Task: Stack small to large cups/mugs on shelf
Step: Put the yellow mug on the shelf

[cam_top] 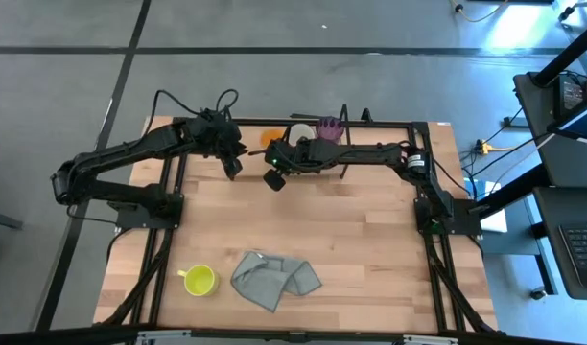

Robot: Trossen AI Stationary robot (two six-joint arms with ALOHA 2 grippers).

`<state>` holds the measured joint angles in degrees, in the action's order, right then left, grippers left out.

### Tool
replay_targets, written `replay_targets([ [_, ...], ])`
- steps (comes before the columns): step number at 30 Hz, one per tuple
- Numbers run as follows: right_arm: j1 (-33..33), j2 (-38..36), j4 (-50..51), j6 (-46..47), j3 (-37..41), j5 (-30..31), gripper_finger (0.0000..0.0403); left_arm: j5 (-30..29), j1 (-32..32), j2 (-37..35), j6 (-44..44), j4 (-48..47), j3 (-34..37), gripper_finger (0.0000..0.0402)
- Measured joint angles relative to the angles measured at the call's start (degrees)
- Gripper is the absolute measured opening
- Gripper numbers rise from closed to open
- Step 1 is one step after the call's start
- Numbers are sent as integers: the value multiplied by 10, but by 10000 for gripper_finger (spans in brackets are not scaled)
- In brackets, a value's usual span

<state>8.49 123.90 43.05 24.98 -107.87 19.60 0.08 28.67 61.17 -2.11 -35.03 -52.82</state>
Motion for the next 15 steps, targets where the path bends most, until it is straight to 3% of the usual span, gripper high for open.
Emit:
replay_targets([
  [15, 0, 0, -26, -6, -1, -16, 3, 10, 0, 0, 0, 27, 0, 62],
])
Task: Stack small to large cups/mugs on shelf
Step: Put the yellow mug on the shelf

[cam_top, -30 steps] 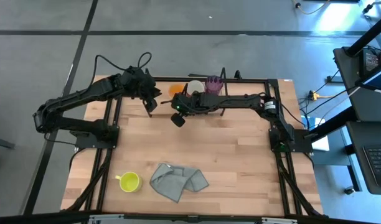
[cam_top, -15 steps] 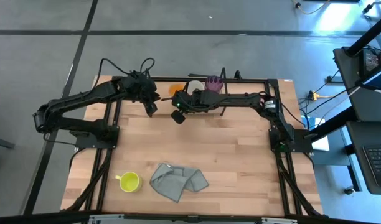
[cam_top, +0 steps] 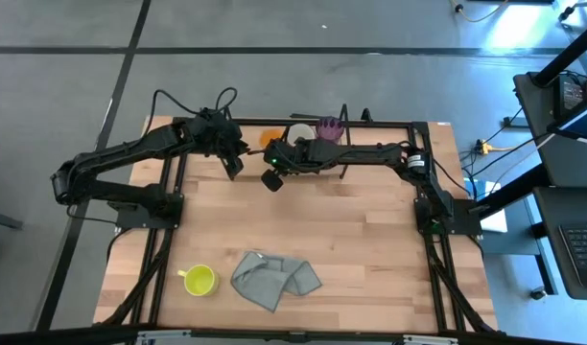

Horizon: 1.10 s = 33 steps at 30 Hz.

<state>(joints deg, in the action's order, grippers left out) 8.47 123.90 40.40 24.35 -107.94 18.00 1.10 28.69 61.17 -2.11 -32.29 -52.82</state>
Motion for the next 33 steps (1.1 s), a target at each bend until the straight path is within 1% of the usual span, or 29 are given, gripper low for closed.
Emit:
replay_targets([
  [11, 0, 0, 7, 2, 0, -2, 4, 0, 0, 0, 0, -8, 0, 62],
  [14, -2, -7, 13, 11, 0, -25, 4, 1, 0, 0, 1, -36, 0, 62],
  [16, -9, -19, 15, 11, 0, -30, 8, 1, 0, -3, 3, -73, -5, 62],
  [20, -29, -46, 25, 11, 0, -35, 25, 1, -13, -16, 14, -122, -25, 62],
  [22, -39, -63, 31, 11, 0, -47, 34, 16, -24, -21, 20, -156, -33, 62],
  [26, -51, -99, 62, 50, 0, -61, 50, 93, -61, -24, 51, -224, -47, 62],
  [28, -59, -114, 73, 71, 0, -61, 58, 104, -93, -23, 76, -267, -55, 62],
  [30, -67, -130, 77, 84, 0, -61, 67, 83, -130, -23, 107, -306, -65, 62],
  [33, -85, -146, 76, 100, 0, -61, 80, 27, -188, -23, 160, -395, -85, 62],
])
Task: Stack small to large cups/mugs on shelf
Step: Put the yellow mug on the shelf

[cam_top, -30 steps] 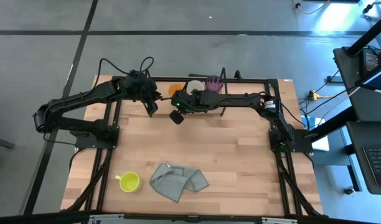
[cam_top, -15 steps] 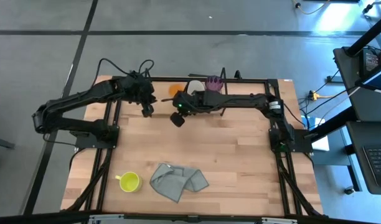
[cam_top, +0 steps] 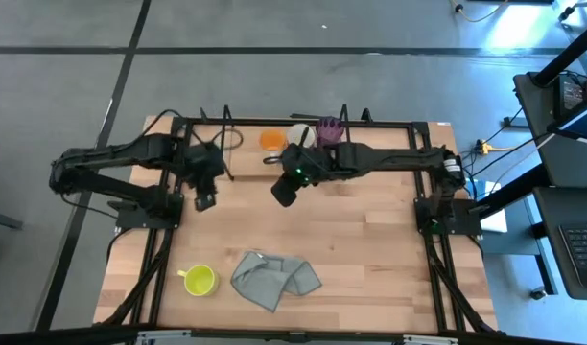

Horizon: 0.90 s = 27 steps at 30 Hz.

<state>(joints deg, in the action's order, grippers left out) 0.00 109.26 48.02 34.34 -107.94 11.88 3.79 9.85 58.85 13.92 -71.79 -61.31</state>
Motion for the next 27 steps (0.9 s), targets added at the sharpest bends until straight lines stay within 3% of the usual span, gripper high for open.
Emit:
replay_targets([
  [5, -37, -8, 3, 31, 0, 0, 105, -20, -116, 0, 36, -130, -32, 62],
  [8, -63, -9, 4, 45, 0, 5, 118, -14, -193, 0, 46, -153, -34, 62],
  [12, -100, -13, 2, 60, 0, 58, 125, -8, -288, 0, 114, -149, -22, 62],
  [17, -140, -33, -4, 80, 0, 136, 125, -12, -379, 1, 245, -102, 10, 62],
  [23, -166, -48, -1, 104, 0, 140, 98, -12, -496, 5, 390, 14, 80, 62],
  [27, -181, -48, -2, 105, 0, 140, 65, -31, -581, 18, 498, 35, 127, 62],
])
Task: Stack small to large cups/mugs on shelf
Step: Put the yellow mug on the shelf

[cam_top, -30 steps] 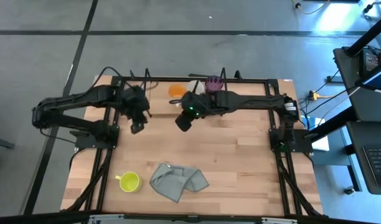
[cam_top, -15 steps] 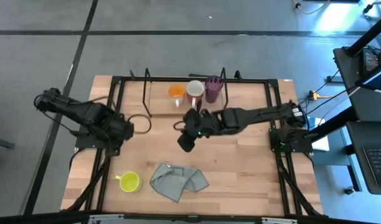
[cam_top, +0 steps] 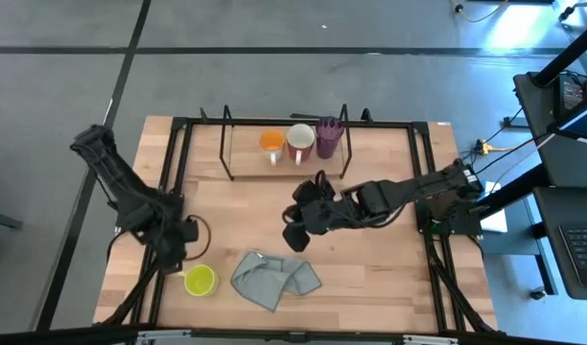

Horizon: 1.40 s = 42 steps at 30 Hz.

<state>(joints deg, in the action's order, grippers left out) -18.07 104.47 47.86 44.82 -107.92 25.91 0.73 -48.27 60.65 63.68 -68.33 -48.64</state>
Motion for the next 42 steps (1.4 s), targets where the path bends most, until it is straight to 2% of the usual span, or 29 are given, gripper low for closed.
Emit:
replay_targets([
  [6, -11, 0, 8, 0, 0, 0, 25, -15, -79, 25, 135, 45, 35, 42],
  [11, -10, 0, 15, 0, 0, 0, 9, -16, -106, 56, 184, 160, 53, 6],
  [15, -10, 0, 16, -2, 0, 0, 8, -17, -115, 93, 212, 219, 53, 7],
  [28, -8, 0, 48, -2, 0, 0, 16, -34, -115, 166, 232, 405, 53, 6],
  [36, -8, 0, 63, -3, 0, -3, 16, -84, -102, 169, 228, 458, 53, 5],
  [42, -8, 0, 115, -2, 0, -5, 16, -88, -86, 169, 213, 488, 53, 3],
])
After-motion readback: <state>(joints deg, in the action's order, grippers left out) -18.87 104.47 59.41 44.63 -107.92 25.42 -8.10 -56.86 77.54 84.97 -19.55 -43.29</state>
